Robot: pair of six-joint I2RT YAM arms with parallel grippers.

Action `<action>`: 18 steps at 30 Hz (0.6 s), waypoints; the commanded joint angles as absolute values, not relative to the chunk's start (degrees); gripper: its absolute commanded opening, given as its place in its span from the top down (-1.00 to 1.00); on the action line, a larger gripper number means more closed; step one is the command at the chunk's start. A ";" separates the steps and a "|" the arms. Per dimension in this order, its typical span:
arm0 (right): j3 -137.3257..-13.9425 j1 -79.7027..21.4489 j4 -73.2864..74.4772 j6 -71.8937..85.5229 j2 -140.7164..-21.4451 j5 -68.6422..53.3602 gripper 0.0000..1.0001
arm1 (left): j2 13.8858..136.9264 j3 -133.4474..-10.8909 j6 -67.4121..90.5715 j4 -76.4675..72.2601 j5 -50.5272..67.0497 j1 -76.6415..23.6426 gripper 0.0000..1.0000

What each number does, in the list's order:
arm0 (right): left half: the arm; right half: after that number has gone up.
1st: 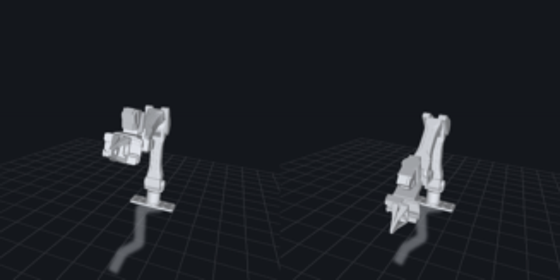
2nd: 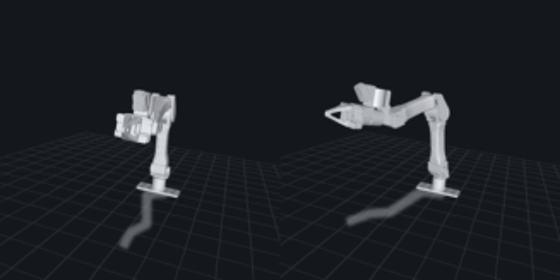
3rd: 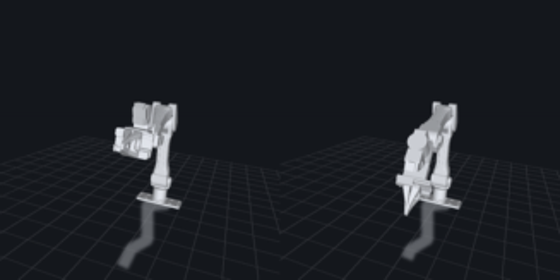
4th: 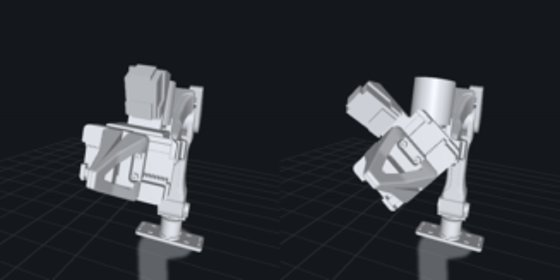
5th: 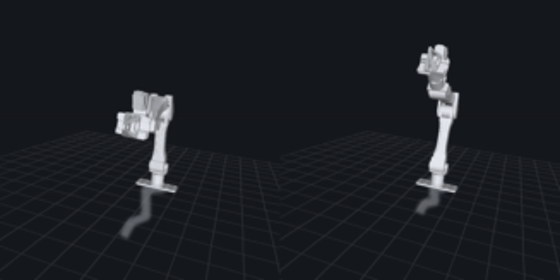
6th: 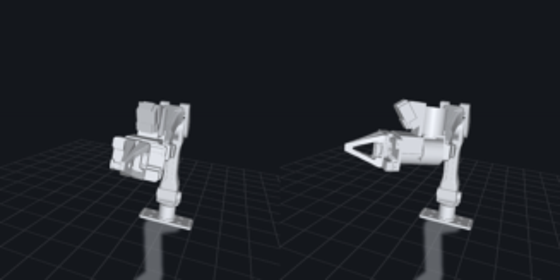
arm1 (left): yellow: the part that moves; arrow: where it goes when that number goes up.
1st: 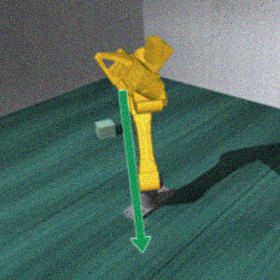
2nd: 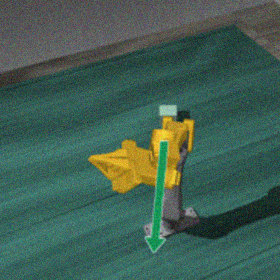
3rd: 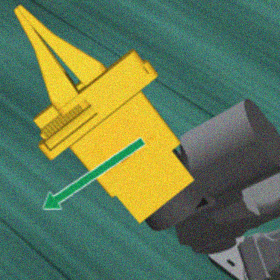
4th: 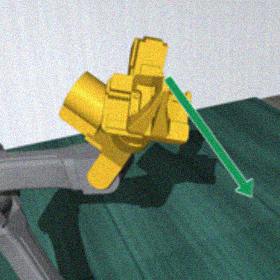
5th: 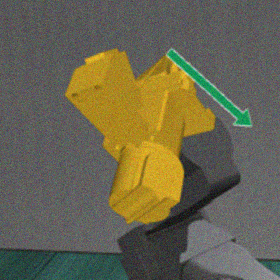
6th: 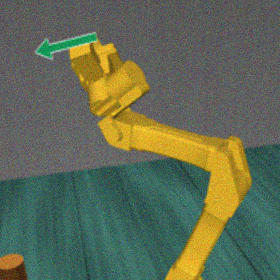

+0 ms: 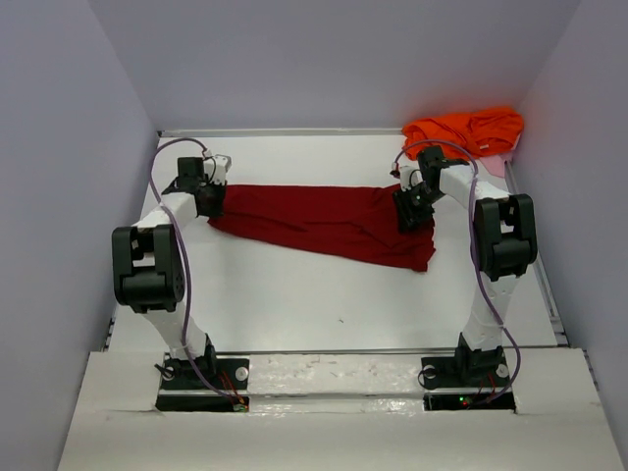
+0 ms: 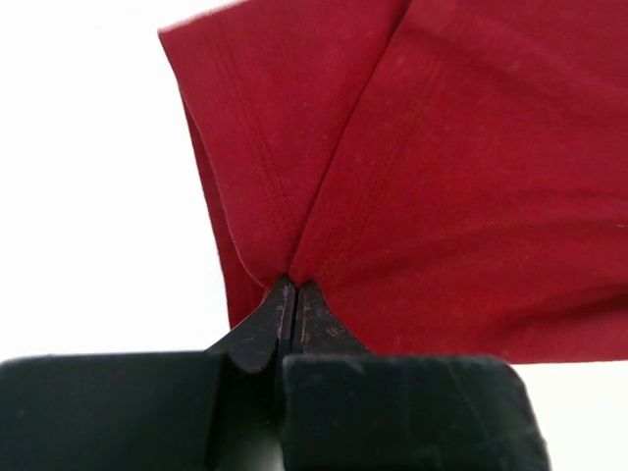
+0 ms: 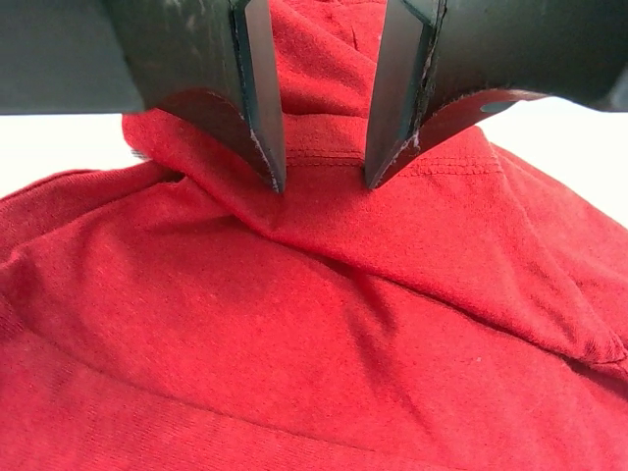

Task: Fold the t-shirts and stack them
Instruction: Fold the one-third-folded T-shirt at the center of the board.

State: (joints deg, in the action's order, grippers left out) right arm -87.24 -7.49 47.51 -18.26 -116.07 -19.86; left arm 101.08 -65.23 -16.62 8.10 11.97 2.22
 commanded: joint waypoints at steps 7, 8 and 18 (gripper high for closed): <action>-87.10 -7.56 46.76 -18.63 -114.43 -18.99 0.14 | 92.55 -64.69 -18.63 16.96 13.80 2.02 1.00; -87.10 -7.56 46.76 -18.63 -114.43 -18.98 0.13 | 92.81 -64.25 -18.63 17.83 13.62 2.11 1.00; -87.28 -7.56 46.84 -18.54 -114.08 -19.16 0.13 | 95.01 -64.33 -18.54 18.19 14.67 2.02 0.04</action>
State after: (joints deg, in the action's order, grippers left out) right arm -87.24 -7.49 47.51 -18.26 -116.07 -19.64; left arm 94.67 -62.30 -18.13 16.82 13.23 2.24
